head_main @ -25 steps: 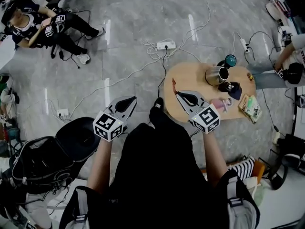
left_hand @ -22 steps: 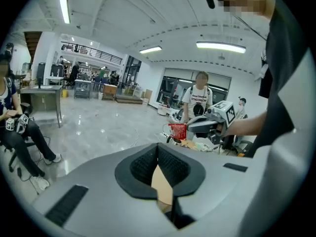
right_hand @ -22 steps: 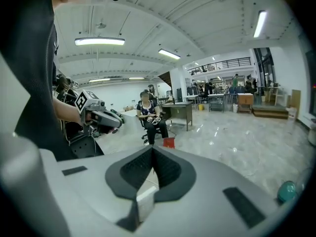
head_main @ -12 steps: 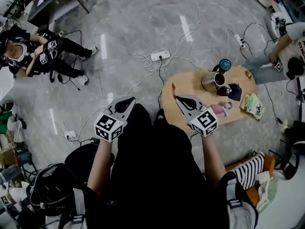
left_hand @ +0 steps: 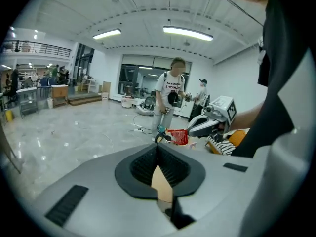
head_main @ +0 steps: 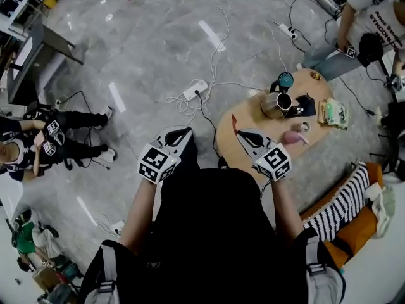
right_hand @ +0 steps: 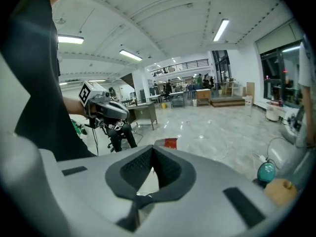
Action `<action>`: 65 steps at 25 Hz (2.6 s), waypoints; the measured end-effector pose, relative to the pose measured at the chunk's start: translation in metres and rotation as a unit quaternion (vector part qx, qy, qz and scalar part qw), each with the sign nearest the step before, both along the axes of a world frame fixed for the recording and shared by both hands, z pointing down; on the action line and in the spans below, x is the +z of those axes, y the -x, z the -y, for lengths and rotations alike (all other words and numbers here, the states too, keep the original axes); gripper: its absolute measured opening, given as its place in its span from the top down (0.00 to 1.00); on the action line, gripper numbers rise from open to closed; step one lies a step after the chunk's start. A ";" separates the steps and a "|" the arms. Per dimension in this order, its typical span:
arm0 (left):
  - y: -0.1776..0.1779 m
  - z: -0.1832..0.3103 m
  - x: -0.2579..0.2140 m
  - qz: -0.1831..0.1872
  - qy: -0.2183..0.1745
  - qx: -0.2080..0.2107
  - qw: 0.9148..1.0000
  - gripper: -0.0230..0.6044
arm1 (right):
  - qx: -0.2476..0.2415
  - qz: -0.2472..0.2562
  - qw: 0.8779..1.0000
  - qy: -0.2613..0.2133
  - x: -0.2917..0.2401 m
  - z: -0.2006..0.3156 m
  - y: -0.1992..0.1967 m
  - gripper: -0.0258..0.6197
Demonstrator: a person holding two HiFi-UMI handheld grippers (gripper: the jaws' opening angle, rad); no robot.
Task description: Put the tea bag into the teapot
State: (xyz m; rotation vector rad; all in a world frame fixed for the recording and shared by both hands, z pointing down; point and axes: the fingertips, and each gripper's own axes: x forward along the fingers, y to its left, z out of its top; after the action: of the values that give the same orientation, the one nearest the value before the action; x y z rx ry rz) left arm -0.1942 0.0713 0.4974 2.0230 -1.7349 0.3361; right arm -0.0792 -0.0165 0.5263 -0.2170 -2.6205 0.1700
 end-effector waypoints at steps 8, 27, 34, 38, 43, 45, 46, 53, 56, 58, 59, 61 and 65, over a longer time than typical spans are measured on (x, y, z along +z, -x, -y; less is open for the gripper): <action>0.076 0.029 -0.006 -0.033 -0.001 0.142 0.989 0.95 | 0.119 0.000 0.993 -0.007 -0.019 0.002 0.082 0.95; 0.035 0.111 0.005 -0.080 0.014 0.374 0.924 0.95 | 0.333 -0.035 0.942 -0.028 -0.024 0.031 0.045 0.95; 0.019 0.134 0.003 -0.072 0.015 0.397 0.915 0.95 | 0.379 -0.027 0.925 -0.016 -0.014 0.045 0.018 0.95; 0.002 0.151 0.008 -0.071 0.030 0.399 0.914 0.95 | 0.394 -0.027 0.919 -0.007 -0.005 0.066 -0.005 0.95; -0.020 0.175 0.019 -0.069 0.055 0.401 0.912 0.95 | 0.402 -0.025 0.915 0.010 0.010 0.102 -0.030 0.95; -0.027 0.187 0.026 -0.068 0.069 0.402 0.911 0.95 | 0.402 -0.025 0.915 0.016 0.019 0.120 -0.038 0.95; -0.031 0.193 0.031 -0.068 0.076 0.401 0.910 0.95 | 0.403 -0.025 0.915 0.019 0.024 0.130 -0.042 0.95; -0.052 0.221 0.063 -0.073 0.140 0.388 0.908 0.95 | 0.425 -0.018 0.904 0.037 0.066 0.203 -0.080 0.95; -0.062 0.221 0.073 -0.077 0.167 0.379 0.907 0.95 | 0.435 -0.025 0.899 0.052 0.091 0.229 -0.100 0.95; -0.066 0.219 0.078 -0.078 0.181 0.372 0.907 0.95 | 0.438 -0.028 0.896 0.069 0.110 0.246 -0.107 0.95; -0.068 0.219 0.080 -0.079 0.188 0.368 0.907 0.95 | 0.437 -0.029 0.896 0.077 0.121 0.254 -0.108 0.95; -0.073 0.217 0.084 -0.081 0.200 0.363 0.907 0.95 | 0.435 -0.029 0.895 0.087 0.140 0.269 -0.107 0.95; -0.084 0.209 0.097 -0.088 0.222 0.355 0.904 0.95 | 0.440 -0.030 0.892 0.097 0.168 0.296 -0.108 0.95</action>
State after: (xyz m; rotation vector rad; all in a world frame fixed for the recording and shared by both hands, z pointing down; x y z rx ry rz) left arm -0.1105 -0.1378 0.5942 2.1639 -0.6662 0.6792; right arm 0.0284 -0.3126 0.6948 0.9139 -2.4385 0.7246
